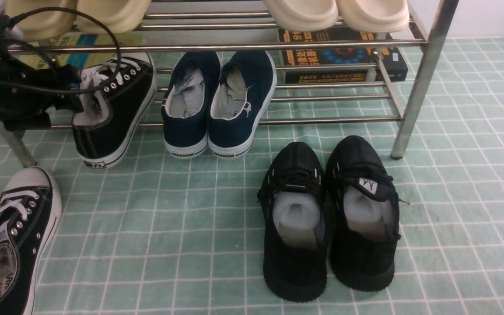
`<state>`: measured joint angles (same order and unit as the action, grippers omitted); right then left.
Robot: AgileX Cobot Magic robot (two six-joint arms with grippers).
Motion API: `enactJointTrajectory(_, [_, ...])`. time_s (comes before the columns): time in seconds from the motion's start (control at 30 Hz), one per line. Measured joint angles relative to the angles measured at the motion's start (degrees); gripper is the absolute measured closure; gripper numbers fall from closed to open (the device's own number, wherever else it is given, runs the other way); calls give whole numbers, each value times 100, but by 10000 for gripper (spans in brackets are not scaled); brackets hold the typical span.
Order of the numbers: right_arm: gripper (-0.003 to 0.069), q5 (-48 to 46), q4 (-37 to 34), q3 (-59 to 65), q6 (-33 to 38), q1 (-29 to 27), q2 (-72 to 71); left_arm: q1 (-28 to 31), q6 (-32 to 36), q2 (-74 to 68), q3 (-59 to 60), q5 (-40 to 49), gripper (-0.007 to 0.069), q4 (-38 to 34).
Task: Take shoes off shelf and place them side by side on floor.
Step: 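Grasp the leftmost shoe on the bottom shelf of the shoe rack with the left gripper, then set the held shoe down on the floor in front of the rack with the left gripper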
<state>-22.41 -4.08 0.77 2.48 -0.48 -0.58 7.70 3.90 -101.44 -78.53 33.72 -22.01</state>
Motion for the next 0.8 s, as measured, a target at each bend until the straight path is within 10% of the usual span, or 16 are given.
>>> enactJointTrajectory(0.4, [421,0,0,0,0,0,0,0,599,-242,-13,-27,174,-648])
enactJointTrajectory(0.8, [421,0,0,0,0,0,0,6,621,-543,-17,370,585,-657])
